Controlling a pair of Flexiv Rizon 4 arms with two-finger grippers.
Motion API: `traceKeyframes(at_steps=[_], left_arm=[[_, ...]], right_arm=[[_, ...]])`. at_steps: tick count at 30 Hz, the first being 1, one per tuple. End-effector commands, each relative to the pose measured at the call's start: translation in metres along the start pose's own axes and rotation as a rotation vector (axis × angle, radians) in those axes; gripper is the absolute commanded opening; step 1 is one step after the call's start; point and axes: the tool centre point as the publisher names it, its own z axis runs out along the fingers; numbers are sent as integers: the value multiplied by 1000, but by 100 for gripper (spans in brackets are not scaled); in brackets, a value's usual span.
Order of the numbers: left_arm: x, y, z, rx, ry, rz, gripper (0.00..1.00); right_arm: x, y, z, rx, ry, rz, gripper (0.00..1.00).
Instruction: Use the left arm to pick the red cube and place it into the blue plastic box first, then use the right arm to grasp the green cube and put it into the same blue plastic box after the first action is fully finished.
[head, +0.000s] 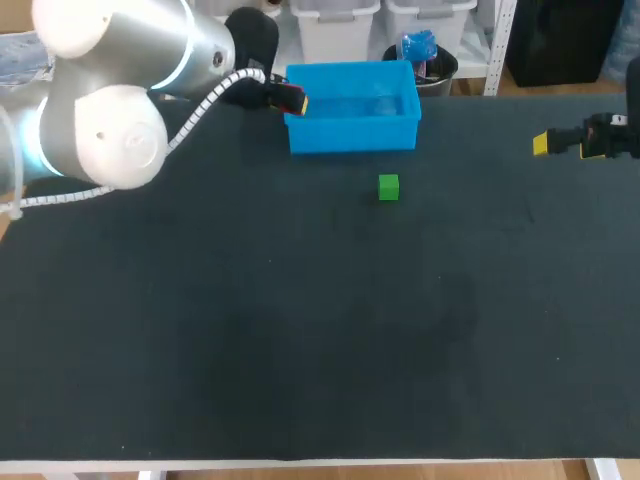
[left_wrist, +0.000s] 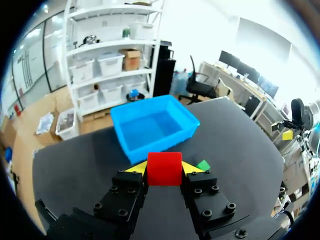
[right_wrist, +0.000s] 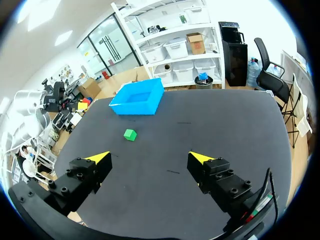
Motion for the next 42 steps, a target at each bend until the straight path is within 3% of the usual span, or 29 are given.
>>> traceKeyframes(at_steps=[1, 16, 42], left_arm=[[-19, 7, 33, 43, 2, 13, 0], [-55, 18, 81, 62, 6, 42, 0], [-61, 39, 132, 31, 60, 7, 0]], right_arm=[[0, -1, 0, -2, 0, -1, 100], [0, -1, 0, -2, 0, -1, 100], [0, -1, 0, -2, 0, -1, 100]])
